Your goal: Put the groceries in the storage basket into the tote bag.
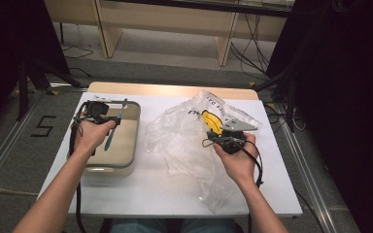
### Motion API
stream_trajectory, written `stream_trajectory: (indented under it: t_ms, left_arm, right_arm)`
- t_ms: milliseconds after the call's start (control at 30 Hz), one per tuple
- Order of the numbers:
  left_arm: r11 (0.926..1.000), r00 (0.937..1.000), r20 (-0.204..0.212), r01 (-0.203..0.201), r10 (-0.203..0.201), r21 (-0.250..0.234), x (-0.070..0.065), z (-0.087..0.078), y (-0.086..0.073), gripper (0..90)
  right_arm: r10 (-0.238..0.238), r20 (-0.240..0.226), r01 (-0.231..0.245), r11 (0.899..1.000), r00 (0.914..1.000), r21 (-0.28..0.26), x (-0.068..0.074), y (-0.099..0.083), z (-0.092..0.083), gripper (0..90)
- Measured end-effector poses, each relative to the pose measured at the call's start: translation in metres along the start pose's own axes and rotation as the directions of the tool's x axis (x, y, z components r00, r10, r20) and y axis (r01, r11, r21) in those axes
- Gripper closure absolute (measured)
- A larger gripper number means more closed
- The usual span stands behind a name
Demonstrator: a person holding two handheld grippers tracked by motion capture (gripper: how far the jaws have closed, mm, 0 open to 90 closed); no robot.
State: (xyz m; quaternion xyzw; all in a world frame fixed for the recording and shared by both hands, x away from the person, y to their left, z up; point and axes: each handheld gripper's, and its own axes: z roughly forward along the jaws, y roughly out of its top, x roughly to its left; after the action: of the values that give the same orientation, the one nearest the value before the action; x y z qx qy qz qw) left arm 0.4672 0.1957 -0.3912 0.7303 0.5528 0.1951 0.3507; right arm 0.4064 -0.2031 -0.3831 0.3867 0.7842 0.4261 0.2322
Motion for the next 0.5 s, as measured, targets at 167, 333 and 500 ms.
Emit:
stream_trajectory:
  t_ms: [167,333,500]
  left_arm:
    - [0.9998,1.0000,0.005,-0.003,0.004,-0.020,-0.004,-0.005,0.001,78.6]
    - [0.9993,0.9998,0.016,-0.012,0.013,-0.036,-0.008,-0.010,0.003,78.7]
    - [0.9987,0.9994,0.024,-0.024,0.026,-0.046,-0.013,-0.015,0.004,78.6]
  right_arm:
    - [0.001,0.000,-0.001,1.000,1.0000,0.000,0.000,0.000,0.000,90.0]
    - [0.001,0.000,-0.001,1.000,1.0000,-0.001,0.000,0.000,0.000,90.0]
    - [0.002,0.000,-0.002,1.000,1.0000,-0.001,0.000,0.000,0.000,90.0]
